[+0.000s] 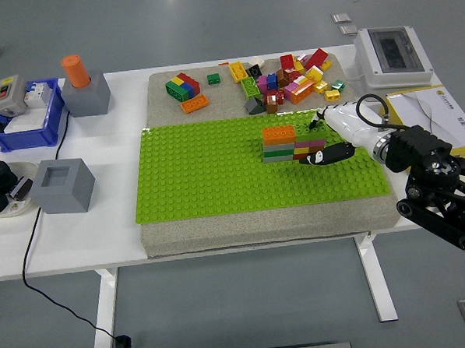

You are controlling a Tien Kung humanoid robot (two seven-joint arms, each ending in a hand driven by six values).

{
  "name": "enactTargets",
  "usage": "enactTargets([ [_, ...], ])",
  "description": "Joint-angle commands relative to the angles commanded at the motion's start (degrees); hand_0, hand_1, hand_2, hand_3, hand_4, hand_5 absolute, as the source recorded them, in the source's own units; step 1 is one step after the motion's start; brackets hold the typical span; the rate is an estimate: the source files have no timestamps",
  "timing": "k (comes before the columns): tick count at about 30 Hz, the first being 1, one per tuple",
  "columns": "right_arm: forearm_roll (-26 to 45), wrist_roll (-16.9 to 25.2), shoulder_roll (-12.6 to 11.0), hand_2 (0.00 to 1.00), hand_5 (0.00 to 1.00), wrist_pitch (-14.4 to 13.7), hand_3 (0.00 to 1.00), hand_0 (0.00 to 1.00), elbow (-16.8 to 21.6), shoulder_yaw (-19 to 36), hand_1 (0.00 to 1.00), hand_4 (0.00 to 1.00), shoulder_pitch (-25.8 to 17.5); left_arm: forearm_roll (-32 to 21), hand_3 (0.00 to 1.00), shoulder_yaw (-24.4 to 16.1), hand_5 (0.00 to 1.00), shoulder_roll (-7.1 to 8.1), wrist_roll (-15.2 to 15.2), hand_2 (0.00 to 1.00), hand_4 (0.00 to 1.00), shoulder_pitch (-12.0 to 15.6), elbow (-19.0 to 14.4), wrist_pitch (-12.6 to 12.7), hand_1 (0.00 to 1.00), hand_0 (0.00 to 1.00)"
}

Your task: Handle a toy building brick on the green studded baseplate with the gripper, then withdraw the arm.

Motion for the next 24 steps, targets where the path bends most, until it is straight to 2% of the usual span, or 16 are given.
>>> enactTargets([
  [17, -0.09, 0.24, -0.79, 0.847, 0.716, -0.51, 0.598, 0.848, 1.54, -0.35, 0.818, 0.966, -0.63, -0.55, 0.552, 0.39, 0.385, -0.29, -0.02, 0.773, 0.592, 0.13, 0.00, 0.23, 0.821, 0.805],
  [21, 0.18, 0.77, -1.94, 0.847, 0.716, -1.54, 0.598, 0.848, 4.21, 2.08, 0.818, 0.966, -0.86, -0.62, 0.552, 0.52, 0.385, -0.27, 0.08, 0.773, 0.592, 0.21, 0.00, 0.46, 0.821, 0.805],
  [22, 0.33, 0.95, -2.40, 0.847, 0.717, -1.90, 0.637, 0.848, 5.28, 3.16, 0.821, 0.966, -1.06, -0.71, 0.551, 0.64, 0.385, -0.25, 0.13, 0.772, 0.591, 0.24, 0.00, 0.58, 0.820, 0.805],
  [24, 0.68, 1.32, -3.25, 0.847, 0.717, -2.74, 0.637, 0.848, 7.28, 5.33, 0.821, 0.966, -1.89, -0.74, 0.551, 0.80, 0.385, -0.16, 0.27, 0.772, 0.591, 0.31, 0.00, 0.77, 0.820, 0.805],
])
